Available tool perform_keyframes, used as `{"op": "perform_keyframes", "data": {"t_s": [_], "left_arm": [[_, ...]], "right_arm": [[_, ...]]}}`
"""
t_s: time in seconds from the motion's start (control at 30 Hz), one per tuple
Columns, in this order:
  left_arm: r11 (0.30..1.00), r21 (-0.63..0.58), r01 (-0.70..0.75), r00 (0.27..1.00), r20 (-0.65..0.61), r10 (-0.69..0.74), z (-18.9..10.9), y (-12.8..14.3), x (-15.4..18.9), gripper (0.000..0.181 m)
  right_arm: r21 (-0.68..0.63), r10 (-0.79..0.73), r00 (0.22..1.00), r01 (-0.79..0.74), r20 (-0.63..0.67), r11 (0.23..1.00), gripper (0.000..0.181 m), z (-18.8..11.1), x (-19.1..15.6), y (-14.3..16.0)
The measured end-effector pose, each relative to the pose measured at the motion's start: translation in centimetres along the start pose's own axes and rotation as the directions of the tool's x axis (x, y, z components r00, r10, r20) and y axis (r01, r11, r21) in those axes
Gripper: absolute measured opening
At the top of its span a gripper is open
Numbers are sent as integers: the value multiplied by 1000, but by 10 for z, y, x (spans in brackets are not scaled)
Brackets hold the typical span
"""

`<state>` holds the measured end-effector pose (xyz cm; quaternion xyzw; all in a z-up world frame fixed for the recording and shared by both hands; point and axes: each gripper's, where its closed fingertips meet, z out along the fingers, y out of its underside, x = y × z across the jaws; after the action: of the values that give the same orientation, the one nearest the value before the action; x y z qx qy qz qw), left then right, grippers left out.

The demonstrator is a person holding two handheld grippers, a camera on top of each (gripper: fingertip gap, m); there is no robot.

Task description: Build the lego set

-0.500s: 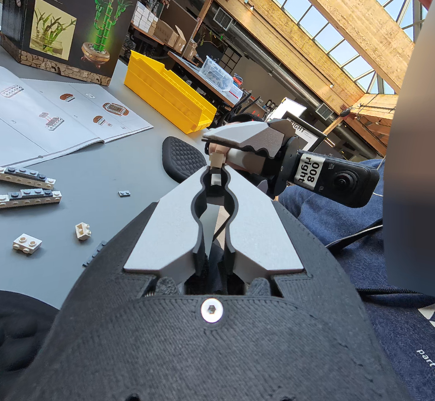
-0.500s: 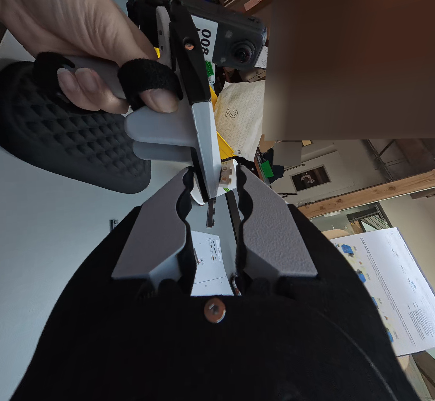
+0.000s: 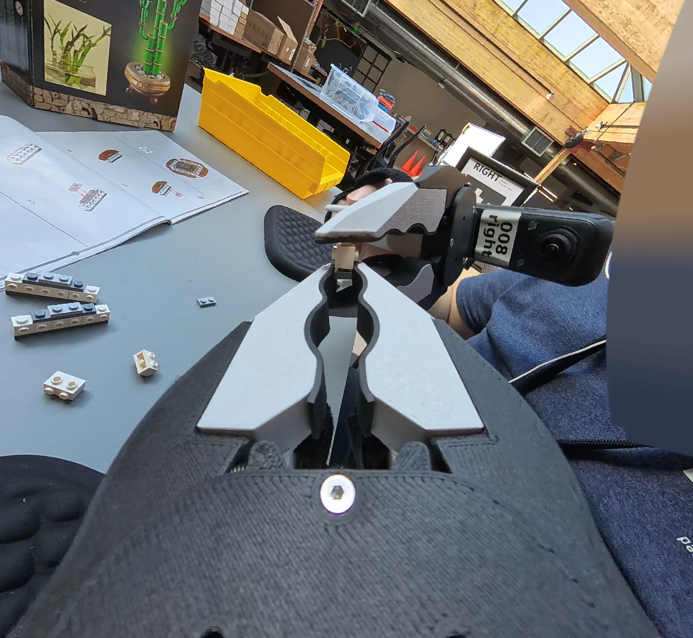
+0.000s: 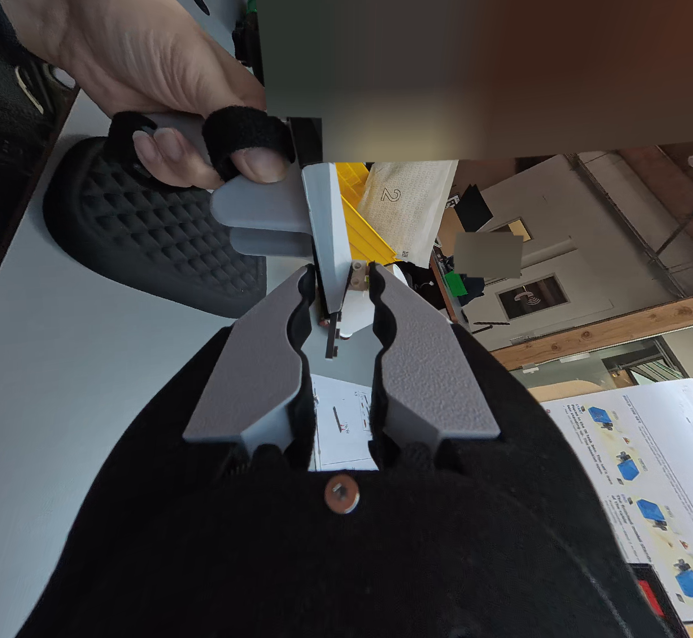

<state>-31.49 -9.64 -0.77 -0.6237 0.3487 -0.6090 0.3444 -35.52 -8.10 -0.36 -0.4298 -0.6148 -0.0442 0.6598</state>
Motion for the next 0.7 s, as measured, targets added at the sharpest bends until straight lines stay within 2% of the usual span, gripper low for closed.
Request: {"op": "perform_keyframes", "data": {"t_s": [0.13,0.27,0.7], "left_arm": [[999,-33,-28,999,-16,28,0,3,4,5],[999,-46,6,998,-67,-9,-1,5,10,5],[999,-50,-3,992,-129,-3,0,5,21,6]], "right_arm": [[33,39,999,-40,35,999,27,-4,-2,-4],[60,24,999,-26,30,998,27,-7,-3,-7],[118,65,997,-71,52,991,24,-14,-4,-12]]}}
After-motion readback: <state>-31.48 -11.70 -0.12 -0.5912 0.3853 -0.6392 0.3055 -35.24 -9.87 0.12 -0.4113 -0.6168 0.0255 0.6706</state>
